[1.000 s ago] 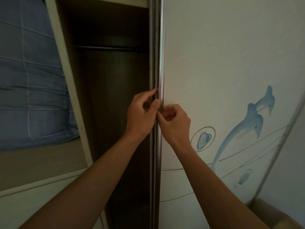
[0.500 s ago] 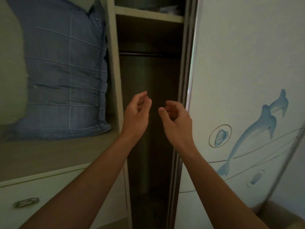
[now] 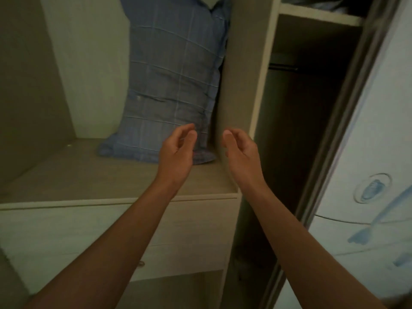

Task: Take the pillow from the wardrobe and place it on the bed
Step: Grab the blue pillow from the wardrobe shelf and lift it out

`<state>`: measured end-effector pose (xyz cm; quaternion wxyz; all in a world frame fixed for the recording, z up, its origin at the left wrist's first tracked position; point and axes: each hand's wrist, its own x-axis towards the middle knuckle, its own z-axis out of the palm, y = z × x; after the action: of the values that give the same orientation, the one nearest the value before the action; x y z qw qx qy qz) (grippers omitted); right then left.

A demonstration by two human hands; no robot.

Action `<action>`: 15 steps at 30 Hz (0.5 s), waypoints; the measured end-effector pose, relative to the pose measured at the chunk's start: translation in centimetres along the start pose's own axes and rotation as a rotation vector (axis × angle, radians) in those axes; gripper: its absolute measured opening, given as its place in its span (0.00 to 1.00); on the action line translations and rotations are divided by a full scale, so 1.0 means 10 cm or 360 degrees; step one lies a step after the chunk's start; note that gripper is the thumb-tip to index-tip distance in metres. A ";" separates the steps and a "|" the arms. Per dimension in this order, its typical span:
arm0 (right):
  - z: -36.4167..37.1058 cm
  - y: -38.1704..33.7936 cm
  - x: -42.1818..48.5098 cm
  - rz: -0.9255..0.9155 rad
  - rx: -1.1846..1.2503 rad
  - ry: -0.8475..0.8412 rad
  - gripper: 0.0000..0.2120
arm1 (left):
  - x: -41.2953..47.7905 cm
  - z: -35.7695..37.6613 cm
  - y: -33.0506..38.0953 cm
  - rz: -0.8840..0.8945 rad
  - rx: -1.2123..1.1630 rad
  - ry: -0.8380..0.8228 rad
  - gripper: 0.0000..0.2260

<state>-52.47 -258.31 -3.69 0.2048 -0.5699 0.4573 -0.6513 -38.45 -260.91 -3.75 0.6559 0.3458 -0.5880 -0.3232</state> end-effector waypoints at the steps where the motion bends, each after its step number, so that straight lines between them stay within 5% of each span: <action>1: 0.12 0.01 0.01 -0.0003 0.0015 -0.0037 0.15 | 0.03 -0.14 -0.02 -0.0001 0.0003 0.0037 0.12; 15: 1.27 0.51 0.75 -0.0016 0.0337 -0.0128 0.12 | 0.78 -1.03 -0.33 -0.0010 0.0281 0.0236 0.08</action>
<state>-43.95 -271.40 -4.60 0.2789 -0.5730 0.3744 -0.6736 -27.51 -268.40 -2.92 0.6636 0.4271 -0.5629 -0.2455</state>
